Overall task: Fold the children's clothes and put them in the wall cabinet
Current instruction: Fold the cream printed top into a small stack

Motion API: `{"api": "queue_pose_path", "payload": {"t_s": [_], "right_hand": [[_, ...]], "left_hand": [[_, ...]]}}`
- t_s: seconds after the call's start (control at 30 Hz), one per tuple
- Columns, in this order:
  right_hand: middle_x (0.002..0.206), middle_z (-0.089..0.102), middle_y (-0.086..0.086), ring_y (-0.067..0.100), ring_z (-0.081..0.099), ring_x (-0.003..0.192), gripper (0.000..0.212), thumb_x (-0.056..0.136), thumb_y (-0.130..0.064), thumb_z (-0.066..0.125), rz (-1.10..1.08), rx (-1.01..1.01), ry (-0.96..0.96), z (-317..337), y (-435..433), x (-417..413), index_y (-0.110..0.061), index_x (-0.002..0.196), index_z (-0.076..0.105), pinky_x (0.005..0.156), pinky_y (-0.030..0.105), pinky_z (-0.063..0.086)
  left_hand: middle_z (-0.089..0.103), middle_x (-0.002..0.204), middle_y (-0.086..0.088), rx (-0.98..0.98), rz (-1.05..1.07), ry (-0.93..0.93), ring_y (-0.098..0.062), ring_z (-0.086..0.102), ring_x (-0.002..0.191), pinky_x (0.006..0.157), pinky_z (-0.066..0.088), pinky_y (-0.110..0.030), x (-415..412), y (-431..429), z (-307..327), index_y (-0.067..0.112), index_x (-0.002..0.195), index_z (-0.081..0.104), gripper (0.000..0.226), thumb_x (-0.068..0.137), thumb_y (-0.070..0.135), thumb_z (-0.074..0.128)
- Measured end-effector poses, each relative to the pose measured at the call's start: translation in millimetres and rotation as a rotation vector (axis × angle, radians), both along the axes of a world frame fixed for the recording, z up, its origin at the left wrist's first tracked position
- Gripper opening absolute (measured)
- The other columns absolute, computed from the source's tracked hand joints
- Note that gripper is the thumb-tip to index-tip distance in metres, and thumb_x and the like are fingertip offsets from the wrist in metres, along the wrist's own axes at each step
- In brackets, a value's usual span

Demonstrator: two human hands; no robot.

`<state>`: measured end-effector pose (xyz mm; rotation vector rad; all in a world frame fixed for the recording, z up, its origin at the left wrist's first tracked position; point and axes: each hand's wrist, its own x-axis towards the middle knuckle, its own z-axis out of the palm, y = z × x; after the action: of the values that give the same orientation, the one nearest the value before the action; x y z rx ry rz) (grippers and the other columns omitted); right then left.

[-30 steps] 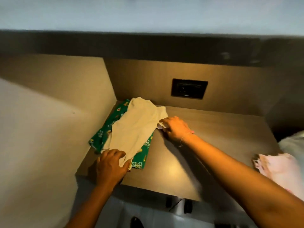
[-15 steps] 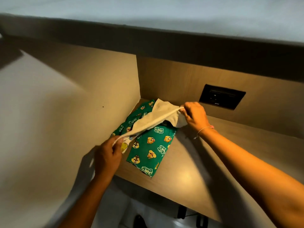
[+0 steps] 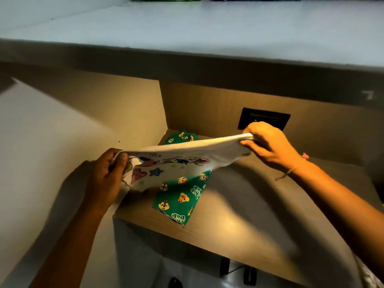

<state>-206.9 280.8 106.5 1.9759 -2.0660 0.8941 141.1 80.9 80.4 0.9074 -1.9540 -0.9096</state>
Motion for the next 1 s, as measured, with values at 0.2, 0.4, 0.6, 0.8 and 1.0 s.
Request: {"api": "queue_pose_path", "payload": {"t_s": [0.2,0.4,0.6,0.8,1.0], "right_hand": [[0.080,0.064,-0.012,-0.002,0.058,0.074,0.012,0.094,-0.026,0.056,-0.217,-0.056,-0.387,16,65,-14,-0.022,0.093,0.068,0.067,0.015,0.043],[0.086,0.066,0.015,0.020,0.057,0.083,0.014,0.093,-0.010,0.059,-0.549,-0.060,-0.407,18,95,-60,0.000,0.094,0.068,0.078,0.035,0.047],[0.106,0.064,0.002,0.016,0.057,0.099,0.029,0.099,-0.020,0.045,-0.591,-0.105,-0.337,35,158,-60,-0.008,0.117,0.066,0.083,0.020,0.039],[0.117,0.064,0.010,0.026,0.058,0.113,0.030,0.100,-0.011,0.047,-0.637,0.097,-0.610,-62,220,-3,-0.012,0.124,0.063,0.093,0.027,0.043],[0.122,0.058,0.010,0.033,0.055,0.113,0.056,0.089,-0.012,0.066,-1.089,-0.076,-1.366,-140,224,50,-0.015,0.139,0.041,0.100,0.047,0.046]], "left_hand": [[0.067,0.067,0.021,-0.082,-0.069,-0.019,0.006,0.062,0.063,0.048,0.043,-0.007,-47,10,25,0.028,0.073,0.063,0.026,0.090,0.046,0.057],[0.065,0.079,-0.003,-0.119,-0.191,-0.186,-0.012,0.060,0.068,0.056,0.040,-0.025,-157,20,34,0.013,0.095,0.067,0.026,0.097,0.035,0.054],[0.055,0.069,0.014,-0.193,-0.363,-0.039,0.016,0.054,0.062,0.051,0.036,-0.001,-175,57,58,0.015,0.093,0.065,0.014,0.099,0.020,0.053],[0.061,0.102,-0.005,-0.027,-0.475,-0.296,-0.023,0.059,0.094,0.081,0.046,-0.032,-138,83,-53,0.010,0.108,0.068,0.017,0.094,0.015,0.059],[0.063,0.095,-0.022,0.585,-0.350,-0.346,-0.029,0.063,0.062,0.056,0.060,-0.047,-122,105,-110,0.020,0.095,0.066,0.019,0.093,0.003,0.058]]}}
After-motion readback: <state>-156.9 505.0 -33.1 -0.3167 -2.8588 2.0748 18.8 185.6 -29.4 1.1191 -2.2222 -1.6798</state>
